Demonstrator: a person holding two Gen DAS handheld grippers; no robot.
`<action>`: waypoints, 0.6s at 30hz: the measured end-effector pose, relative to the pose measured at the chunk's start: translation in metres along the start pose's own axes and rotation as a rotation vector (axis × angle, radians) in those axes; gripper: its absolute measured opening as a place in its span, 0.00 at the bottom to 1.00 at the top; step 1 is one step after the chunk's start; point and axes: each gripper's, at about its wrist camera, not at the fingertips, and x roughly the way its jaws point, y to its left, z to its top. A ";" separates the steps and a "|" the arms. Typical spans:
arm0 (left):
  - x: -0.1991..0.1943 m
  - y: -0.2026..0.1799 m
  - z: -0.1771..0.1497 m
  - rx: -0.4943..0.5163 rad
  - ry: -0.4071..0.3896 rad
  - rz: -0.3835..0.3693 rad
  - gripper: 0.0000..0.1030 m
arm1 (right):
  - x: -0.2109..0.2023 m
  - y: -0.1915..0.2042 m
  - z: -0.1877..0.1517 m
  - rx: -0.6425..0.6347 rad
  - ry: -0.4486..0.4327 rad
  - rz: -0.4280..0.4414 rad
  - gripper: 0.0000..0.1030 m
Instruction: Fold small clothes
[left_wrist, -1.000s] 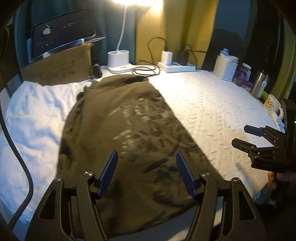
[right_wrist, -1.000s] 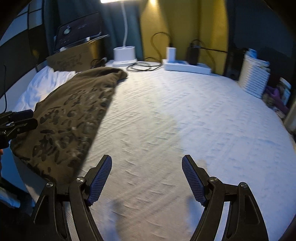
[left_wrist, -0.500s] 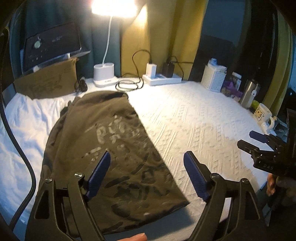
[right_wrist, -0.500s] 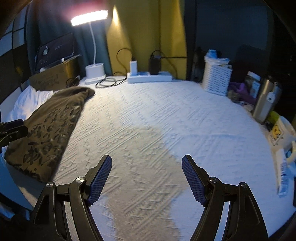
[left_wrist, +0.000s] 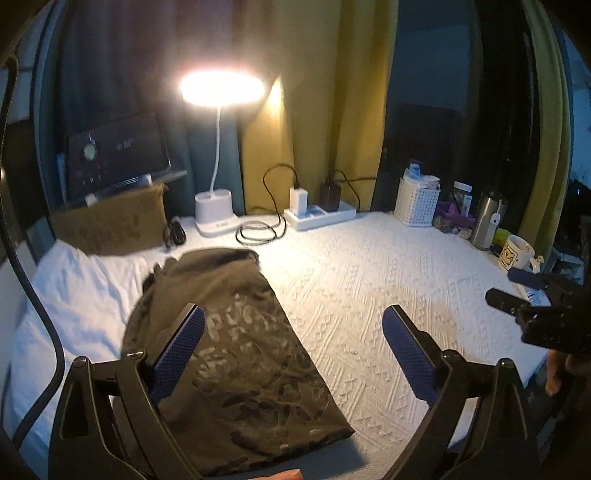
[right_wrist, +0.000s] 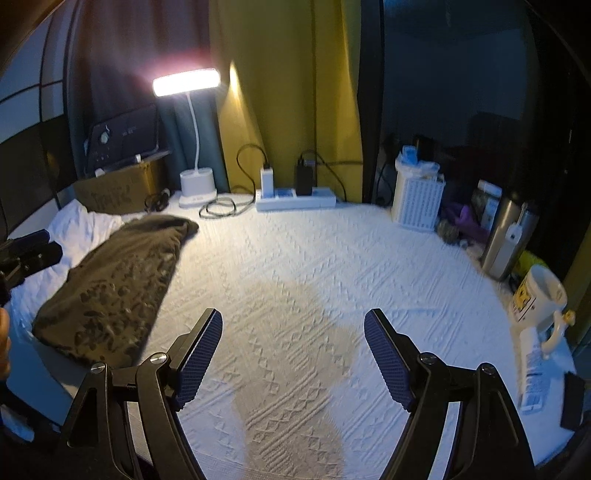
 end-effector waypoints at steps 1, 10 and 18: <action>-0.003 -0.001 0.002 0.006 -0.009 0.000 0.94 | -0.004 0.000 0.002 -0.003 -0.009 -0.001 0.79; -0.034 -0.007 0.017 0.022 -0.097 -0.008 0.94 | -0.041 0.011 0.024 -0.040 -0.119 -0.017 0.80; -0.065 -0.009 0.019 0.006 -0.192 0.025 0.94 | -0.070 0.017 0.036 -0.025 -0.187 -0.027 0.81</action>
